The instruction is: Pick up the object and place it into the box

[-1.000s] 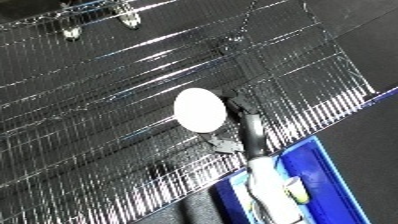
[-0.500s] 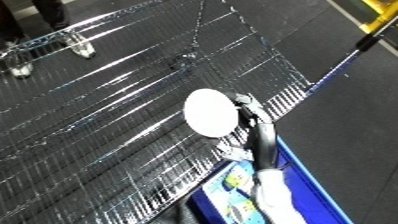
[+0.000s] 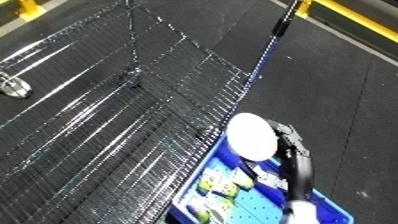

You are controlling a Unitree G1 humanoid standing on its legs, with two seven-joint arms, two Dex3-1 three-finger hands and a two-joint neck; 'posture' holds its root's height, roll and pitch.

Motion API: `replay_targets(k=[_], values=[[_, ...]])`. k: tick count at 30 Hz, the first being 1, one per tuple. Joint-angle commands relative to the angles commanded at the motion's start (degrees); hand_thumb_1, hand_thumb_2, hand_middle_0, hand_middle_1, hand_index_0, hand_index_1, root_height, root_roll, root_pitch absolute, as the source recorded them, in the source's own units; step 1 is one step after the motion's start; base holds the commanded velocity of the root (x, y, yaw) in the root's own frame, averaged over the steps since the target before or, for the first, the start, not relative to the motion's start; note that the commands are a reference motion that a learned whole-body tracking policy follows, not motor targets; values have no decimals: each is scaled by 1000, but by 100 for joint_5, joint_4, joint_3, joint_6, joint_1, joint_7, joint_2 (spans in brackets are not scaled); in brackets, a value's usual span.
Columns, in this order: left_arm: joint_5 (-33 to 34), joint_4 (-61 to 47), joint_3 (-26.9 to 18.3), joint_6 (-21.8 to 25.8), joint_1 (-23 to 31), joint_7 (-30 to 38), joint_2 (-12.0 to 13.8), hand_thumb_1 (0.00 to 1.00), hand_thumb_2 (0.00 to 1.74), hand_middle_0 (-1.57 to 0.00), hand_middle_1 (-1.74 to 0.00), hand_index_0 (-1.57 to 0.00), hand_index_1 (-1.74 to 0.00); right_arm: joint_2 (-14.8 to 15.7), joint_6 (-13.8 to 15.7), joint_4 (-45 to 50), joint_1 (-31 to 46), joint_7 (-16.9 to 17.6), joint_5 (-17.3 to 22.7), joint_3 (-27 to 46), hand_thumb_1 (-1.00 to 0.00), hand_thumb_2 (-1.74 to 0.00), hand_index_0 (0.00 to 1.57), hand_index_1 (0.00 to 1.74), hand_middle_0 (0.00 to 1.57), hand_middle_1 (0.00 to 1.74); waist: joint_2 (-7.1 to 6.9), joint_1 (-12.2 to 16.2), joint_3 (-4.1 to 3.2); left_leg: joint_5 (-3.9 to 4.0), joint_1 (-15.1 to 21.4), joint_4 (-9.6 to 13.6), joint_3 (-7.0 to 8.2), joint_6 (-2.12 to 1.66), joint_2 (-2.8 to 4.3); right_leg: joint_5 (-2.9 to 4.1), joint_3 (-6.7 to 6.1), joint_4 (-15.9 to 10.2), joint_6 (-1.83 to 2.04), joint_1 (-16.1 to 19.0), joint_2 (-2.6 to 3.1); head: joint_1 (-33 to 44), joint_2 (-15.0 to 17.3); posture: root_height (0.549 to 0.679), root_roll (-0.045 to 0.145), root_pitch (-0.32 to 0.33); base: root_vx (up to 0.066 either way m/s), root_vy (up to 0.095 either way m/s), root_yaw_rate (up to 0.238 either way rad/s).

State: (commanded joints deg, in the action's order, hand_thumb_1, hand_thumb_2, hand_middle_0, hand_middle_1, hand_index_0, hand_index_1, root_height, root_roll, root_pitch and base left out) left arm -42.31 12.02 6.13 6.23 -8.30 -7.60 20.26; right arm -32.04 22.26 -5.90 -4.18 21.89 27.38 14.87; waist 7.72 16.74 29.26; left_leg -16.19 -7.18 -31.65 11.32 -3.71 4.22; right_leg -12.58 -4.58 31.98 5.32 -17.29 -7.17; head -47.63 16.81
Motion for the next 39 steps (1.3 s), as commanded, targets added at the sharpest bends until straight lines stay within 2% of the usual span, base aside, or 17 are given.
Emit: replay_targets(k=[2,10,15,22,28,34,39], values=[[-14,43,21,53,-21,14,-41,1000,1740,-1570,-1740,-1570,-1740,15,99,-130,89,-84,185,74,-650,-1131,1020,1131,1020,1131,35,83,0,3,38,22,45,-5,-1,7,-32,-39,11,-1,6,-8,-5,660,91,-39,-24,66,-138],[-60,210,141,213,-109,51,-159,1000,1740,-1570,-1740,-1570,-1740,34,492,-804,268,-296,760,179,-250,-435,393,435,393,435,167,255,-3,25,141,120,110,-26,-30,44,-112,-186,32,26,18,-170,4,661,97,-34,-25,37,-70],[-100,227,213,238,-159,107,-180,1000,1740,-1570,-1740,-1570,-1740,-34,533,-1026,251,-366,869,204,0,0,0,0,0,0,235,278,-24,57,198,221,97,-46,-49,77,-117,-285,47,64,-3,-225,123,663,98,-31,-16,24,-10],[-150,249,260,204,-205,160,-202,1000,1740,-1570,-1740,-1570,-1740,-54,507,-1106,205,-360,843,177,0,0,0,0,0,0,274,255,-69,93,235,302,65,-67,-61,98,-106,-357,61,111,-16,-161,306,664,98,-30,-4,6,11],[-181,260,253,211,-166,141,-244,1000,1740,-1570,-1740,-1570,-1740,-15,399,-1016,267,-591,691,97,0,0,0,0,0,0,254,210,-90,134,256,354,49,-85,-63,128,-76,-426,65,164,-38,156,511,665,98,-32,4,11,30],[-187,212,271,193,-123,191,-301,1000,1740,-1570,-1740,-1570,-1740,181,299,-675,273,-783,294,-256,0,0,0,0,0,0,149,58,-119,169,260,380,-30,-80,-78,110,-7,-428,32,266,-39,711,743,666,95,-41,5,-3,100],[-159,143,293,129,-120,259,-285,1000,1740,-1570,-1740,-1570,-1740,342,54,-348,126,-990,61,-626,0,0,0,0,0,0,14,-165,-141,183,236,441,-142,-68,-99,161,80,-511,34,360,-85,1257,823,667,92,-46,-10,-40,157]])
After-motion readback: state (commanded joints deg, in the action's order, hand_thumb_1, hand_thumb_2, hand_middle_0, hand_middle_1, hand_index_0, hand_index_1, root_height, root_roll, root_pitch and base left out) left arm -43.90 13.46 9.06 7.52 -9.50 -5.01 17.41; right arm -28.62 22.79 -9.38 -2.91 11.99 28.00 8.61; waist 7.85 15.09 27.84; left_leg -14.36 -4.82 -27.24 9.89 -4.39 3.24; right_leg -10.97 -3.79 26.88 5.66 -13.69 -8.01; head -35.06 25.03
